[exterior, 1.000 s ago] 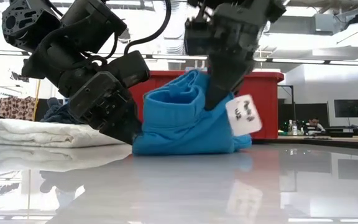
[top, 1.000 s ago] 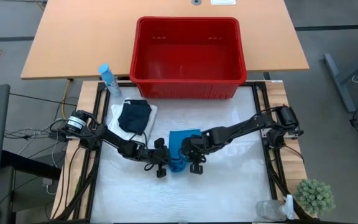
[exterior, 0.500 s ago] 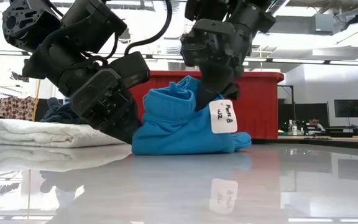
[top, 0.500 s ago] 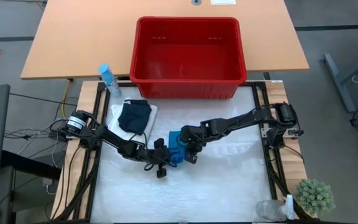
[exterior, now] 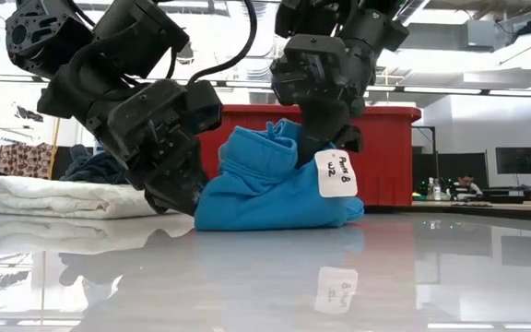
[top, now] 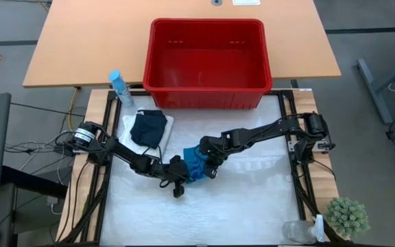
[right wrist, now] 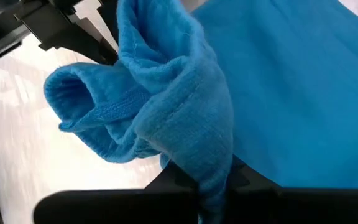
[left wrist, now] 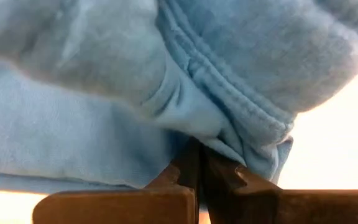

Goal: Fold Laundry from Bin
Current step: Fold the blue shorts

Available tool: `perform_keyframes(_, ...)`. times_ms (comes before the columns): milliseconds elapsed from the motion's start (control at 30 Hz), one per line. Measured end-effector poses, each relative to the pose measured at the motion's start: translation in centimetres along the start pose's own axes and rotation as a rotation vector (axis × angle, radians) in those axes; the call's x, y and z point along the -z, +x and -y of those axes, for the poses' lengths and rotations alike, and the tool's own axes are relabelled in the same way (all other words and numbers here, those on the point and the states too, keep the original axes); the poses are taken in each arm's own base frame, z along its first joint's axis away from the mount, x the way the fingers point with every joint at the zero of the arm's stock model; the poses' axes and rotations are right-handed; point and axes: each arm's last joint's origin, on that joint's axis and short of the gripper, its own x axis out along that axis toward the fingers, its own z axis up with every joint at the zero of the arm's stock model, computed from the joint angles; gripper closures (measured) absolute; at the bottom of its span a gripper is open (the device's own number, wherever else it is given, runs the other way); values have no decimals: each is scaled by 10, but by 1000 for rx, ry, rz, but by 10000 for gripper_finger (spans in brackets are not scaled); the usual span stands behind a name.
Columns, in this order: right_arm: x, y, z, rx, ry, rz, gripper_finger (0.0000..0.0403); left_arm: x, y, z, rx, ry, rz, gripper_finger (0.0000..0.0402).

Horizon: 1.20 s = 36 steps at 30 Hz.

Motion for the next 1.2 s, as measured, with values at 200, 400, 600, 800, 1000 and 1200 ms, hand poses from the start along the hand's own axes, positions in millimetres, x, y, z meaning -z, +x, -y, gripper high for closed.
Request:
perform_keyframes(200,2,5,3,7,10,0,367,-10,-9,-2,24,-33,5,401)
perform_keyframes(400,7,9,9,36,36,-10,367,-22,-23,-5,10,28,17,401)
perform_keyframes(600,1,8,11,35,37,35,367,-22,-26,-7,31,83,-24,401)
perform_keyframes(800,-5,8,13,10,60,79,367,-26,-34,-6,65,32,-68,402)
perform_keyframes(1000,-12,6,21,-13,94,96,367,-42,-56,-3,-39,105,59,401)
perform_keyframes(1200,-19,3,29,-54,122,111,367,-48,-52,-12,-129,196,110,401)
